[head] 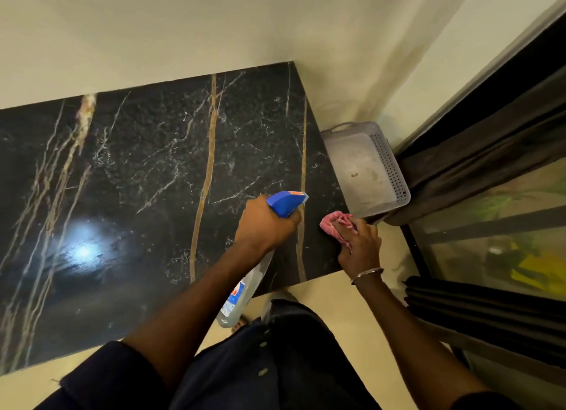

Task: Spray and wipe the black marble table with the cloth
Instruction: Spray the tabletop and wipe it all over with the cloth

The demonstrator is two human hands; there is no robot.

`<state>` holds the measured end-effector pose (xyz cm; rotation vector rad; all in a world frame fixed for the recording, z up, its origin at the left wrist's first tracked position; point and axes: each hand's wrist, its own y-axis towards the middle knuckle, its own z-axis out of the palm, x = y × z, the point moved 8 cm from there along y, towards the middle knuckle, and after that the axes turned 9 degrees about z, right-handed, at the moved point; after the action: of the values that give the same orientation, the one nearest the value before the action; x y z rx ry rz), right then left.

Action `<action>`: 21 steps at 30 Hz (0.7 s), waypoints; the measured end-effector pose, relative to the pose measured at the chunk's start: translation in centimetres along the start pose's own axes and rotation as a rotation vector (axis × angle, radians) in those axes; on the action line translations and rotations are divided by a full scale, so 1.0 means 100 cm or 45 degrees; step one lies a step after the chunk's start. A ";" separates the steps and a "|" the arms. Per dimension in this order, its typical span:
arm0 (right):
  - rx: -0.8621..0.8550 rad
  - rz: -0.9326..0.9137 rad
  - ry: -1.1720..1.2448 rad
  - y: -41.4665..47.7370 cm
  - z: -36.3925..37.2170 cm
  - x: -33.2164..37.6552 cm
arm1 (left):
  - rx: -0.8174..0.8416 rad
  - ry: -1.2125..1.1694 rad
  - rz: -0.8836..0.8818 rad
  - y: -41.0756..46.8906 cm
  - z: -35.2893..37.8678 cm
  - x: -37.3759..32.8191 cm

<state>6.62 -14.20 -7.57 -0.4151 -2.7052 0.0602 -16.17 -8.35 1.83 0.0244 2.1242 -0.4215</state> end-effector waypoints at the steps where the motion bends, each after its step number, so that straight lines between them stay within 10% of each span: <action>1: 0.005 -0.022 -0.028 0.015 0.000 0.007 | -0.006 0.001 -0.011 0.005 -0.002 0.001; 11: 0.125 -0.185 -0.123 0.165 0.019 0.083 | -0.203 -0.047 -0.101 0.044 -0.023 -0.004; 21: 0.161 -0.284 -0.067 0.048 0.010 0.016 | -0.151 -0.061 -0.011 0.032 -0.001 -0.020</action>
<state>6.17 -9.08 -8.33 -0.0743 -2.7622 0.1799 -14.56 -5.02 2.60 -0.0626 2.0992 -0.2979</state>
